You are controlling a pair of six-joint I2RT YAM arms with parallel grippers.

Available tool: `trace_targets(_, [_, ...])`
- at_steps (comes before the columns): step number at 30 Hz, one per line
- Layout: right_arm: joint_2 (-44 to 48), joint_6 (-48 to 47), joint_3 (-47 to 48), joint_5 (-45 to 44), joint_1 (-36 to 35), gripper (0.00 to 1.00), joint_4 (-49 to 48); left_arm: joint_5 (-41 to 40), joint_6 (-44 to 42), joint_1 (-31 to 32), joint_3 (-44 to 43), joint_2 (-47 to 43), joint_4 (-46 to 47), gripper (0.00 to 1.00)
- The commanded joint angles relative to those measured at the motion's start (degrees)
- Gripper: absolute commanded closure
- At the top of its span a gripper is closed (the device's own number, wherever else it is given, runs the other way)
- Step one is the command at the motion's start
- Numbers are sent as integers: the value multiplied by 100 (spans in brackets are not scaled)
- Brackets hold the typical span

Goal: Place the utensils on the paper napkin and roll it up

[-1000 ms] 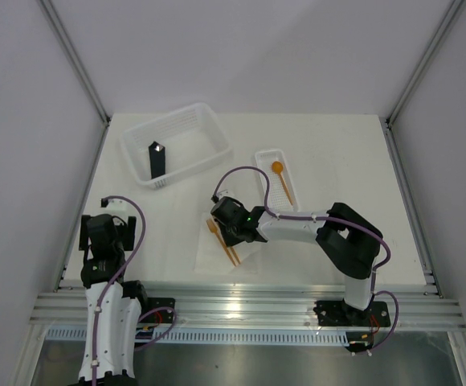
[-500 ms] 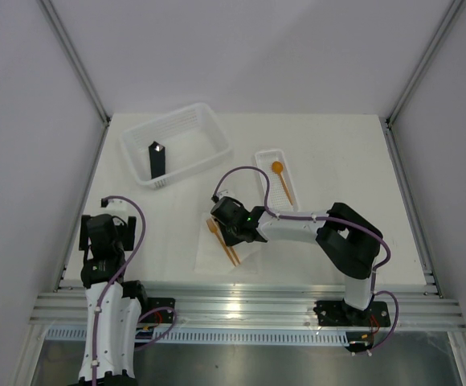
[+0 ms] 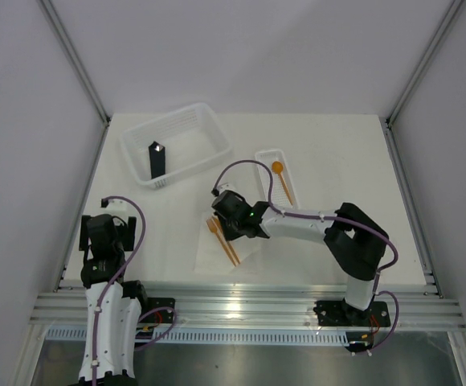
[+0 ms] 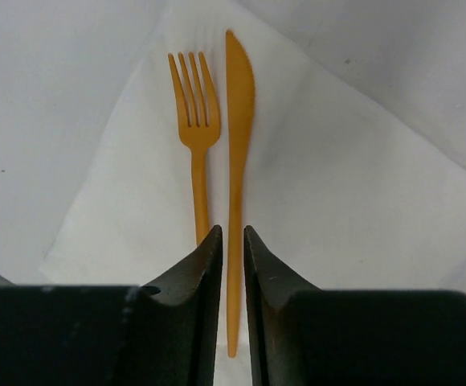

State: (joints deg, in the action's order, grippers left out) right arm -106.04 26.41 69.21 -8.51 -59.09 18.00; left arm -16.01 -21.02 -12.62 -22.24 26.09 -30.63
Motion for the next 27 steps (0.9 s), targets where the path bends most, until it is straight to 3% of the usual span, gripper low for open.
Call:
trace_targets(1, [732,-215,321,-28,344,81,-7,72,27,-82,-26,-42,57,0])
trace_targets(6, [1367,-759,216,305,1767,82,-130,107,10,-91,0,-42,66,1])
trace_targets(12, [587,-1217,680,482,2954,83,-7,299,-121,-82,-96,212,31,0])
trace_targets(20, [-294,-1754,1331,114,3219,83,116,1441,-544,-74,-1694,283,-1285,1])
trace_targets(27, [-926,-1912,1744,-606,3228,79,239,2646,-412,-74,-1644,28,-1657,0])
